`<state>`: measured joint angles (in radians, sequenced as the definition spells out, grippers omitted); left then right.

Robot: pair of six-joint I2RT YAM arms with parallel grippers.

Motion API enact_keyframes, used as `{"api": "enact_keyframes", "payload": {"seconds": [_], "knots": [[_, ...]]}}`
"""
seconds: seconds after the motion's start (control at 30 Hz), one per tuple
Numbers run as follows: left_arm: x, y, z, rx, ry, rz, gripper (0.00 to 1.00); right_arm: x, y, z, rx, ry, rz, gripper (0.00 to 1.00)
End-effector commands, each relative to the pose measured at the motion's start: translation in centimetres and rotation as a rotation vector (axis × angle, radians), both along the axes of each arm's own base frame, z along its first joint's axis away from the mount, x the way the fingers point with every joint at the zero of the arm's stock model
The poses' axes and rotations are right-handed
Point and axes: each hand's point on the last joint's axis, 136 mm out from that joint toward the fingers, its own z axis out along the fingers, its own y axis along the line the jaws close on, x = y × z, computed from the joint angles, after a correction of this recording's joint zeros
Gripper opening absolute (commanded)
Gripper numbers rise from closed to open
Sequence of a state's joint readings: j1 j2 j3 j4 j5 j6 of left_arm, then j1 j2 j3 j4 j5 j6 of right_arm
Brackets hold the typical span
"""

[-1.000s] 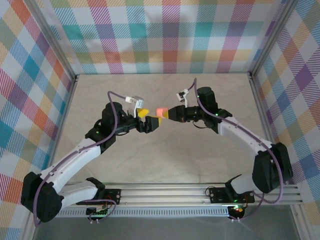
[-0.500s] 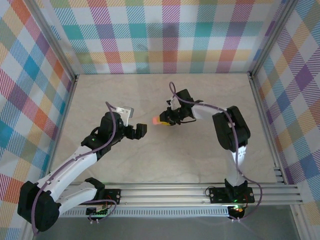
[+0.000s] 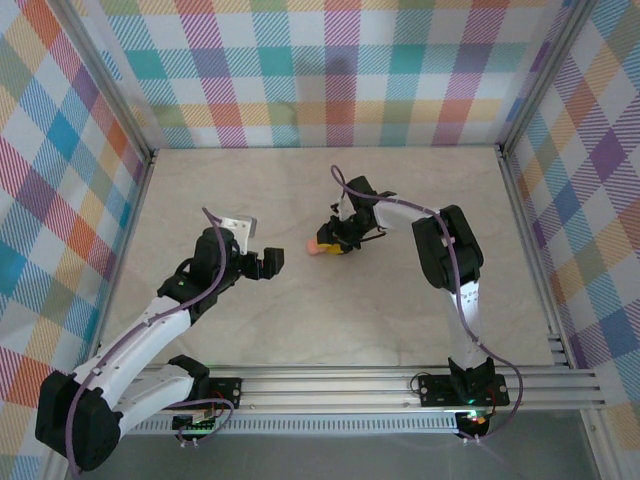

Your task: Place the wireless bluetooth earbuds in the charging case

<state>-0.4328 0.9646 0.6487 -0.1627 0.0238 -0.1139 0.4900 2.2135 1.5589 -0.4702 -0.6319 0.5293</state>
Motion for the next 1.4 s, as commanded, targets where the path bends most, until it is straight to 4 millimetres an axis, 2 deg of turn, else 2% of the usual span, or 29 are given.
{"api": "enact_keyframes", "payload": {"seconds": [0.0, 0.13, 0.27, 0.33, 0.5, 0.63, 0.73, 0.83, 0.93, 1.1, 1.2, 1.37], "knots": [[0.1, 1.2, 0.1, 0.018, -0.008, 0.027, 1.00, -0.9, -0.9, 0.5, -0.056, 0.013, 0.017, 0.46], [0.7, 2.4, 0.7, 0.022, -0.032, 0.063, 1.00, -1.0, -1.7, 2.2, -0.066, -0.013, 0.015, 0.52], [1.7, 4.9, 0.9, 0.047, -0.073, 0.154, 1.00, -0.8, -3.6, 5.0, -0.086, -0.112, -0.013, 0.54], [2.6, 7.0, 0.5, 0.066, -0.085, 0.233, 1.00, -0.4, -5.6, 6.3, -0.140, -0.197, -0.044, 0.59], [4.8, 11.9, -0.6, 0.077, -0.133, 0.433, 1.00, 0.8, -12.9, 9.2, -0.386, -0.483, -0.163, 0.73], [6.2, 14.3, -1.9, 0.118, -0.151, 0.519, 1.00, 2.0, -17.8, 10.3, -0.578, -0.754, -0.233, 0.89], [7.2, 14.4, -3.1, 0.162, -0.151, 0.488, 1.00, 2.0, -21.2, 11.3, -0.717, -0.889, -0.290, 0.99], [7.8, 14.3, -3.8, 0.143, -0.205, 0.480, 1.00, 1.9, -25.2, 11.8, -0.882, -0.971, -0.387, 1.00], [8.2, 14.0, -4.2, 0.134, -0.242, 0.459, 1.00, 1.7, -27.5, 11.4, -0.920, -1.032, -0.427, 1.00], [9.0, 13.7, -5.3, 0.130, -0.229, 0.435, 1.00, 1.2, -27.8, 9.9, -0.780, -1.161, -0.469, 1.00], [8.9, 13.4, -6.6, 0.127, -0.235, 0.417, 1.00, 0.8, -27.8, 8.9, -0.734, -1.202, -0.471, 1.00], [8.7, 13.0, -8.8, 0.113, -0.269, 0.400, 1.00, 0.8, -29.1, 9.5, -0.720, -1.360, -0.520, 1.00]]}}
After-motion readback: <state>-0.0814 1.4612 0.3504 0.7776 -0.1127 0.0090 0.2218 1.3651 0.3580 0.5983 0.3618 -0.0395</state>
